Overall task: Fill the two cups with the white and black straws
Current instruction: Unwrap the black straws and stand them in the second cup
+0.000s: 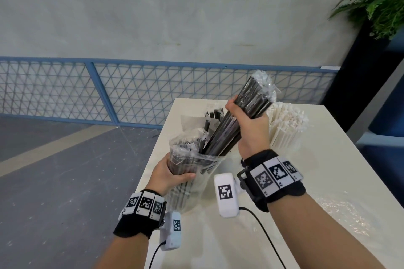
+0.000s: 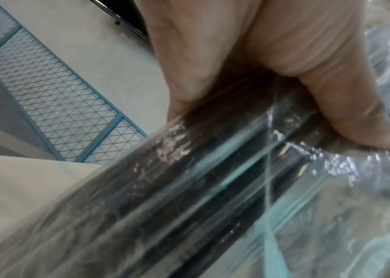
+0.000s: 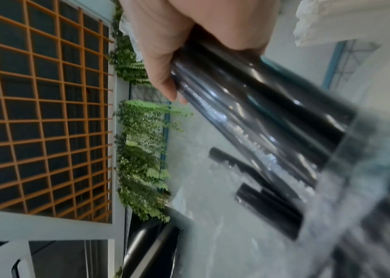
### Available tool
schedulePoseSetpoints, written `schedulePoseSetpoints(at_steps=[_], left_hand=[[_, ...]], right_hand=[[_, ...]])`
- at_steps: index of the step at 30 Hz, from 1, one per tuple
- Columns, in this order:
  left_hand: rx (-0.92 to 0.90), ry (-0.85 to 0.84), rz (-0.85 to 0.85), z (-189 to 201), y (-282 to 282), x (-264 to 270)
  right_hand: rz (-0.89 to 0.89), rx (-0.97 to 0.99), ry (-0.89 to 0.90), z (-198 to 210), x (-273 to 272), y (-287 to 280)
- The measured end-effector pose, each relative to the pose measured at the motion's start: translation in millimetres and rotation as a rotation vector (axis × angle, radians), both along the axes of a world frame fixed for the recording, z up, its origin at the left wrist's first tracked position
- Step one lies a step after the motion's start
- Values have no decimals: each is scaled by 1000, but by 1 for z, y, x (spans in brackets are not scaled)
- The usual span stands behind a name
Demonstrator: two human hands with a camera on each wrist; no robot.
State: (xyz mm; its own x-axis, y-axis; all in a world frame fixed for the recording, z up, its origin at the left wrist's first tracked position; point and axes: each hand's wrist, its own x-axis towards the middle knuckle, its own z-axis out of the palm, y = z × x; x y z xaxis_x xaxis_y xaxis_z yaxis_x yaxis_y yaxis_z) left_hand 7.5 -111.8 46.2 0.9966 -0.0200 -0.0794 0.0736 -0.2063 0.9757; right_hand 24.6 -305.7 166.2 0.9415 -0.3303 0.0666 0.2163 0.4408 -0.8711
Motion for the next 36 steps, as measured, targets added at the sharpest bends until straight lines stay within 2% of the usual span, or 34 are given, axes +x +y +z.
schedulePoseSetpoints(at_steps=[10, 14, 20, 25, 28, 31, 36], left_hand=[[-33, -12, 97, 0, 7, 0], [-87, -38, 136, 1, 7, 2], [-120, -40, 180, -2, 7, 8], [-151, -32, 248, -5, 10, 11], [-158, -37, 237, -5, 10, 11], [-150, -49, 215, -5, 6, 10], [-171, -54, 197, -6, 3, 7]], right_hand=[[-17, 174, -40, 24, 7, -26], [5, 274, -19, 21, 10, -32], [-68, 300, -32, 21, 9, -42], [-272, 188, -168, 42, 10, -55], [-328, 24, -136, 38, 13, -50], [-281, -236, -83, 16, 13, -38], [-213, -445, -27, -19, 20, -24]])
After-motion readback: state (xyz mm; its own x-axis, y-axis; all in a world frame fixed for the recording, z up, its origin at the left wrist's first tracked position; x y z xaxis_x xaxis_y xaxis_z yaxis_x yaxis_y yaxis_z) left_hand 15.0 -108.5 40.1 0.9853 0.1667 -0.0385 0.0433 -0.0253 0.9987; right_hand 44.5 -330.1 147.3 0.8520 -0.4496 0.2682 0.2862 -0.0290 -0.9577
